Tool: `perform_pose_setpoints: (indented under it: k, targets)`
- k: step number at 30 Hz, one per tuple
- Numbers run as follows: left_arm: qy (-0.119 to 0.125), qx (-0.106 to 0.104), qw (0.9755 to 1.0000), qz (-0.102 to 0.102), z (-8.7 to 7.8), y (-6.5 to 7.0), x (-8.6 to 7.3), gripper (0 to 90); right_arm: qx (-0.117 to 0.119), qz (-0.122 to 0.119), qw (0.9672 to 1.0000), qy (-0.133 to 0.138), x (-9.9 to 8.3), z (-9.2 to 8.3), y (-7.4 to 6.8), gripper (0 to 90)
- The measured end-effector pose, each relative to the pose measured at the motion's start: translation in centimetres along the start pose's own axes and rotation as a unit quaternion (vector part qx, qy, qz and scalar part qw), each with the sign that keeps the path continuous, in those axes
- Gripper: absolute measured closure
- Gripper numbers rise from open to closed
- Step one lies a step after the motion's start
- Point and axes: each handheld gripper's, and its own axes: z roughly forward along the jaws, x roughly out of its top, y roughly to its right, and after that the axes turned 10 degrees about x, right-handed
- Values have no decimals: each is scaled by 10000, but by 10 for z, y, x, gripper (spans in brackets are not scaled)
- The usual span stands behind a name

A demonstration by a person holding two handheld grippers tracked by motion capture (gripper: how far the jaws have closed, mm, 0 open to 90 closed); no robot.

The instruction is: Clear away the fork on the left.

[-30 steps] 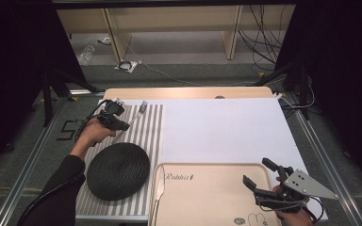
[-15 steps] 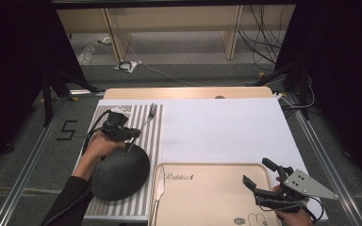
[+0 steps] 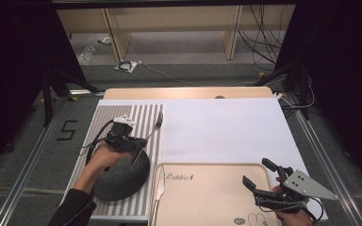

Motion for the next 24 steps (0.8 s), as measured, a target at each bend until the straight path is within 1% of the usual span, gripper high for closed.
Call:
perform_pose_setpoints:
  k: [8, 15, 21, 24]
  targets:
    - [-51, -58, 10000, -19, -5, 15, -9, 826, 23, -14, 10000, 2, 0, 0, -1, 159]
    - [-174, -234, 9995, 80, -3, 33, -16, 826, 7, -6, 10000, 2, 0, 0, -1, 159]
    - [-246, -419, 9988, 86, -4, 47, -25, 826, 10, -10, 10000, -17, 0, -1, -1, 159]
    - [-257, -448, 9986, 129, -6, 53, -28, 826, 1, 3, 10000, -16, 0, -1, -1, 159]
